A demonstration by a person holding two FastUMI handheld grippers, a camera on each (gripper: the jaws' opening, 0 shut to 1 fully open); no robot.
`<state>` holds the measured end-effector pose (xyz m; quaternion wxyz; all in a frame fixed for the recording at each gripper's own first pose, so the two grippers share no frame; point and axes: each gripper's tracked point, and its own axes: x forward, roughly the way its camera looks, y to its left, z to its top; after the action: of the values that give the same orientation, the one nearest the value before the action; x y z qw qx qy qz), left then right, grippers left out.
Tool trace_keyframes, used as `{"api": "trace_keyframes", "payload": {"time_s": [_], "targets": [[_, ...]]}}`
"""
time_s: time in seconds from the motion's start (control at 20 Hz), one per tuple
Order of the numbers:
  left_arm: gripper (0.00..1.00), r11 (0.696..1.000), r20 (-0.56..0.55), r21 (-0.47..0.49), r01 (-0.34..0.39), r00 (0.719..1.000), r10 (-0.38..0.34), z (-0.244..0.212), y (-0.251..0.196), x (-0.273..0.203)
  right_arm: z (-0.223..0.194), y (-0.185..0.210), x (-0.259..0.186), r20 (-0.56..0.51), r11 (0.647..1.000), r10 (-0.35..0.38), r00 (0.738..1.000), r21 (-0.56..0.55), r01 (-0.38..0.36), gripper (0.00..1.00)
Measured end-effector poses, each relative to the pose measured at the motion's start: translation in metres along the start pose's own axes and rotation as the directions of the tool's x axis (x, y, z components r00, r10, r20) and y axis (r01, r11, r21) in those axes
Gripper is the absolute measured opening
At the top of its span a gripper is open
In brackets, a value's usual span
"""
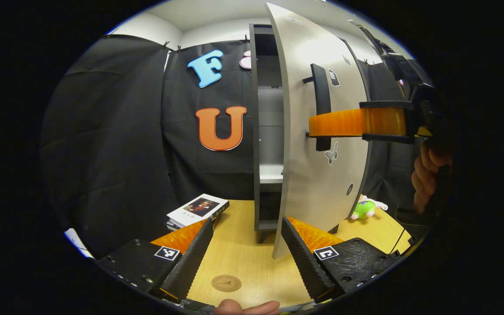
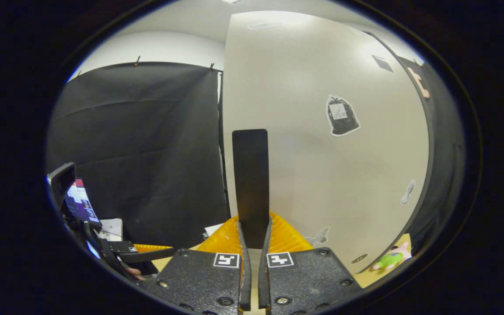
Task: Open the cabinet door with the right hand, grasp the bottle in the cabinet with the left hand and place it on the coaster, then close the cabinet door with the right hand.
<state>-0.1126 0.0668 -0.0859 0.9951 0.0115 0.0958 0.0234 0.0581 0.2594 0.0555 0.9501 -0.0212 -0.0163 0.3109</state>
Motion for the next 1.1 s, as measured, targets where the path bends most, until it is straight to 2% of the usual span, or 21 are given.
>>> {"api": "trace_keyframes", "payload": {"time_s": [0.5, 0.7, 1.1], "targets": [[0.95, 1.0, 0.016, 0.018, 0.022, 1.0, -0.022, 0.004, -0.025, -0.007, -0.001, -0.008, -0.006, -0.001, 1.0, 0.023, 1.0, 0.003, -0.023, 0.1], [0.95, 1.0, 0.077, 0.005, 0.019, 0.997, -0.019, 0.02, -0.028, -0.011, -0.002, -0.011, -0.017, -0.002, 1.0, 0.025, 1.0, -0.003, -0.025, 0.1], [0.94, 0.998, 0.05, -0.02, 0.064, 0.997, -0.063, 0.019, -0.048, 0.013, -0.004, -0.022, -0.036, -0.018, 0.999, -0.051, 0.999, 0.004, 0.051, 0.1]]}}
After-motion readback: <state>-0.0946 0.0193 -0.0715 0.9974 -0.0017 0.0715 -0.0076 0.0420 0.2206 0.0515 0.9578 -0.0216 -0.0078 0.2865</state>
